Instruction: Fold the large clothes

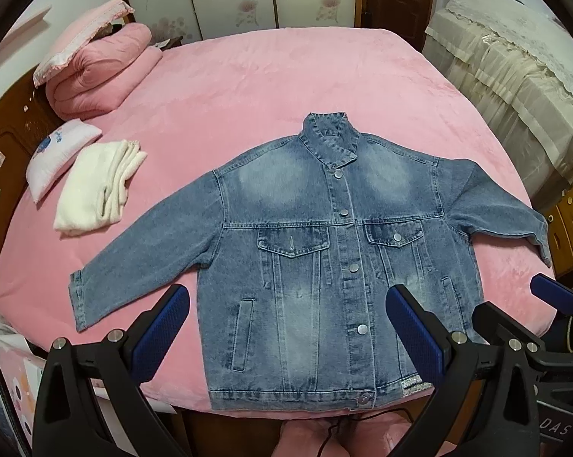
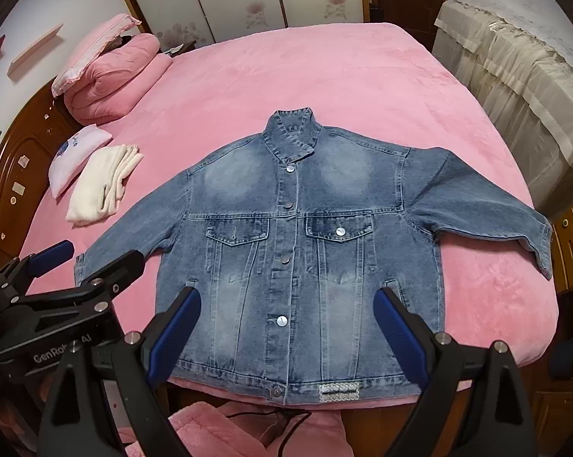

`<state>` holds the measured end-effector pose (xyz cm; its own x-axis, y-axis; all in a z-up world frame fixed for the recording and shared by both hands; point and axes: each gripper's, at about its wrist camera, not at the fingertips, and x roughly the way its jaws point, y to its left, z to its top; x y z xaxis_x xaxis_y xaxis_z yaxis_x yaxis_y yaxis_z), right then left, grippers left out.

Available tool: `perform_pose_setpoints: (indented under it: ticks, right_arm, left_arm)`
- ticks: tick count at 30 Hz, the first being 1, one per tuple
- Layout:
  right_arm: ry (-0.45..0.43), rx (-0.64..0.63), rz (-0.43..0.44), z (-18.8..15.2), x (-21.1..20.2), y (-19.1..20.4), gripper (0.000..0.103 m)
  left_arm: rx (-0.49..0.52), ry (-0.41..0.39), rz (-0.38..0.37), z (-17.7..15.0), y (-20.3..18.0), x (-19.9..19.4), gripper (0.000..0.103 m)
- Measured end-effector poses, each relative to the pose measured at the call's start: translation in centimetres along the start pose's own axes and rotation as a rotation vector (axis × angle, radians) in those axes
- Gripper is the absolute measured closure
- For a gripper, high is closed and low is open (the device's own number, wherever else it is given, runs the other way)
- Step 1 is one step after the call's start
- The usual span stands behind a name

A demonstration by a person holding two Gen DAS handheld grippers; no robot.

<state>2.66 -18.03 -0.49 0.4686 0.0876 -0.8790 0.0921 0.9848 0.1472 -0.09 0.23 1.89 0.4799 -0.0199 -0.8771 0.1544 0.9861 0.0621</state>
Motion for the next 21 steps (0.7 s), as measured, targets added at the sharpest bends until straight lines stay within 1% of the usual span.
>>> perform_pose_setpoints:
  ticks: [6,21]
  right_arm:
    - [-0.015,0.000,-0.009,-0.04,-0.49,-0.10,0.010]
    - [-0.019,0.003,-0.035,-0.19,-0.47,-0.20,0.010]
  left_arm:
    - [0.008,-0.026,0.000,0.05,-0.02,-0.70,0.001]
    - [0.032,-0.015,0.015,0.16,-0.38,-0.75,0.001]
